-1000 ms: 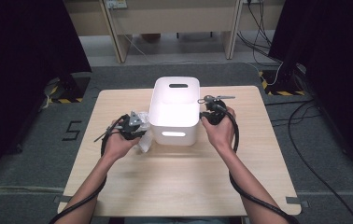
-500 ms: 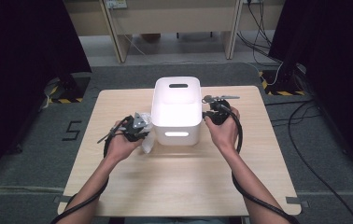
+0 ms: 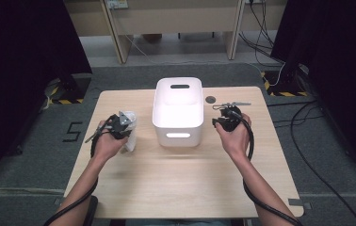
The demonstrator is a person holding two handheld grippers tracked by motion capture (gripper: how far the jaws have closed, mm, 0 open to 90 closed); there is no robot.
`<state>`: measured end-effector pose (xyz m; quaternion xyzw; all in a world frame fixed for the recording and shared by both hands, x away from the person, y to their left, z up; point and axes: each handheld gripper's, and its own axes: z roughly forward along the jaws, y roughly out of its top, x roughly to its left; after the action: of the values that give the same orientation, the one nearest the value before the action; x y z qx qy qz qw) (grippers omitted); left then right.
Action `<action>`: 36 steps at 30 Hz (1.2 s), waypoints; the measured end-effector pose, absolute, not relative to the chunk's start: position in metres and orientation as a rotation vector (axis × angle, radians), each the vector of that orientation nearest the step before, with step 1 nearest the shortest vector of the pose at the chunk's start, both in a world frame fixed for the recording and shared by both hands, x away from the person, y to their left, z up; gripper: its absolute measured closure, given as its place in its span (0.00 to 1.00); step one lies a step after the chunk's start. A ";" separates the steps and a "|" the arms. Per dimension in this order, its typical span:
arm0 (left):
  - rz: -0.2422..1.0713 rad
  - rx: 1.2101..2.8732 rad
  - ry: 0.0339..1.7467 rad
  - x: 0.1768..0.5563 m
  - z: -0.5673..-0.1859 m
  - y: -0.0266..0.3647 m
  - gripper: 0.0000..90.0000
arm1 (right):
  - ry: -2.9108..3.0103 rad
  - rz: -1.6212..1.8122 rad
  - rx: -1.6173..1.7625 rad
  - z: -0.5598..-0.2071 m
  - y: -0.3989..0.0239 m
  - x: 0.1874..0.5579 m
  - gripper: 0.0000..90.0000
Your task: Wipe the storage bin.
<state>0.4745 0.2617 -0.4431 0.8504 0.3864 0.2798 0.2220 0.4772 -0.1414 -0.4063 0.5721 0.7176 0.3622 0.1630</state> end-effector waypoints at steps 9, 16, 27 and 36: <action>0.698 2.311 1.167 0.496 -0.471 0.272 0.77 | 2.069 1.020 1.634 -0.414 -0.136 0.480 0.77; 0.708 2.242 1.229 0.503 -0.480 0.275 0.58 | 2.072 1.019 1.642 -0.416 -0.137 0.480 0.74; 0.782 2.129 1.181 0.494 -0.459 0.277 0.27 | 2.063 1.031 1.661 -0.415 -0.139 0.478 0.70; 0.781 2.070 1.133 0.483 -0.440 0.274 0.26 | 2.081 1.031 1.642 -0.415 -0.133 0.479 0.69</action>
<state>0.4832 0.2743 -0.4404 0.7883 0.4316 0.2976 0.3221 0.4789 -0.1329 -0.4153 0.5709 0.7236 0.3584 0.1482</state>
